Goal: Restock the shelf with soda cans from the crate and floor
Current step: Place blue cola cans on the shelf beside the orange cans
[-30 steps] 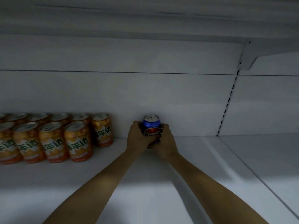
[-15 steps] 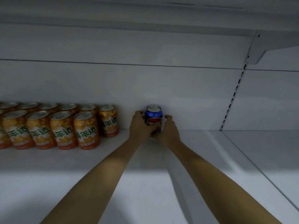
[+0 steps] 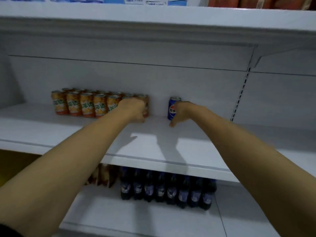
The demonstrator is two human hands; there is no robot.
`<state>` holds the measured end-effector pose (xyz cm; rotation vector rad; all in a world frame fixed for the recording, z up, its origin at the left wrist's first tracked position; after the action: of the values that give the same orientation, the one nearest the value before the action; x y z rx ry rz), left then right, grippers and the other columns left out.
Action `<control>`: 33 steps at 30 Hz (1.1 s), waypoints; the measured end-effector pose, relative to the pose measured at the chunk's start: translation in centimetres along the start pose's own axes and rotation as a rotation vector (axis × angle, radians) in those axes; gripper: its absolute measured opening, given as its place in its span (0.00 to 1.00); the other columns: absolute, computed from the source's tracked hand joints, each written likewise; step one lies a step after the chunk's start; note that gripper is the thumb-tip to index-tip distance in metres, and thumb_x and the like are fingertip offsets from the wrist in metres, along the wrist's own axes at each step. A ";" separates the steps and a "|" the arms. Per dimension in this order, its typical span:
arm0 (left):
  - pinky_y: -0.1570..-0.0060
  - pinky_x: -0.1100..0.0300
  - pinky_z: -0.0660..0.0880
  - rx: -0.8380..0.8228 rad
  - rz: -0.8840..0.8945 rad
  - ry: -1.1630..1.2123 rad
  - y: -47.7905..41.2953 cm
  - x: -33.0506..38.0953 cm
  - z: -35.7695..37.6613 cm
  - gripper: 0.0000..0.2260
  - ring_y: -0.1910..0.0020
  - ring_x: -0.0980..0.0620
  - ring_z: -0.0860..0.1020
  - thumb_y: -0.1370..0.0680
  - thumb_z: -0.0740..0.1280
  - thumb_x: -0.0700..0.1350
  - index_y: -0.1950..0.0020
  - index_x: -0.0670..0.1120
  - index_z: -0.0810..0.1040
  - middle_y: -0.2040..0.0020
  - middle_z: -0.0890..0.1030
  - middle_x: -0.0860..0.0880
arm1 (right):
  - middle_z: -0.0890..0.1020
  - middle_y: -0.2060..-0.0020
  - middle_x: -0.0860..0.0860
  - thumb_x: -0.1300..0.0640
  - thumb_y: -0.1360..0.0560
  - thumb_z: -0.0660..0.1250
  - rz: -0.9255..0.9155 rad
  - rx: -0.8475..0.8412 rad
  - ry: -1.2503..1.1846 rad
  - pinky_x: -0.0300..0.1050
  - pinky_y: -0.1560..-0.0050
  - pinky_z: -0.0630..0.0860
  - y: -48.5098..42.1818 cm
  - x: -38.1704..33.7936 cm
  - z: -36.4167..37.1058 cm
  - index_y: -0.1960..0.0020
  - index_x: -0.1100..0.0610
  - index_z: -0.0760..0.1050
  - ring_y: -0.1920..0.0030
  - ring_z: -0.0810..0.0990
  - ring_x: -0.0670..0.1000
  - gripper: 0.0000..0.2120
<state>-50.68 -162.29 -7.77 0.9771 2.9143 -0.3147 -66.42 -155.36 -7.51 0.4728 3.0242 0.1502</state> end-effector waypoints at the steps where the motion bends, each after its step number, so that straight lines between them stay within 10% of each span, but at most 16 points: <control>1: 0.53 0.55 0.73 0.010 -0.005 -0.055 2.1 -0.4 -0.9 0.25 0.41 0.42 0.75 0.28 0.71 0.51 0.35 0.45 0.70 0.38 0.76 0.43 | 0.78 0.42 0.56 0.44 0.34 0.77 -0.030 0.002 0.046 0.47 0.43 0.74 1.4 -1.3 -0.4 0.39 0.61 0.73 0.47 0.77 0.56 0.31; 14: 0.51 0.51 0.73 -0.121 -0.382 -0.118 26.8 -15.8 -2.9 0.28 0.40 0.43 0.73 0.25 0.69 0.54 0.30 0.48 0.64 0.36 0.73 0.45 | 0.70 0.32 0.55 0.46 0.30 0.74 -0.476 -0.040 0.005 0.51 0.37 0.71 14.3 -24.8 1.8 0.28 0.60 0.63 0.35 0.71 0.58 0.37; 33: 0.45 0.50 0.75 -0.709 -0.860 0.197 70.5 -40.6 25.9 0.25 0.38 0.42 0.70 0.21 0.64 0.50 0.28 0.45 0.60 0.37 0.71 0.42 | 0.68 0.33 0.59 0.44 0.30 0.73 -0.811 -0.663 0.143 0.54 0.46 0.72 28.7 -62.1 41.7 0.24 0.54 0.51 0.38 0.72 0.61 0.44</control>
<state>23.81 -136.74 -40.93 -0.3664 3.0223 0.7857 4.94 -143.72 -42.05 -0.8112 2.7633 1.0753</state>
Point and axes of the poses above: each hand's wrist, its own y-axis away from the middle knuckle, its own z-axis out of the palm, x = y × z, the point moved 4 cm from there along -y, towards the middle knuckle
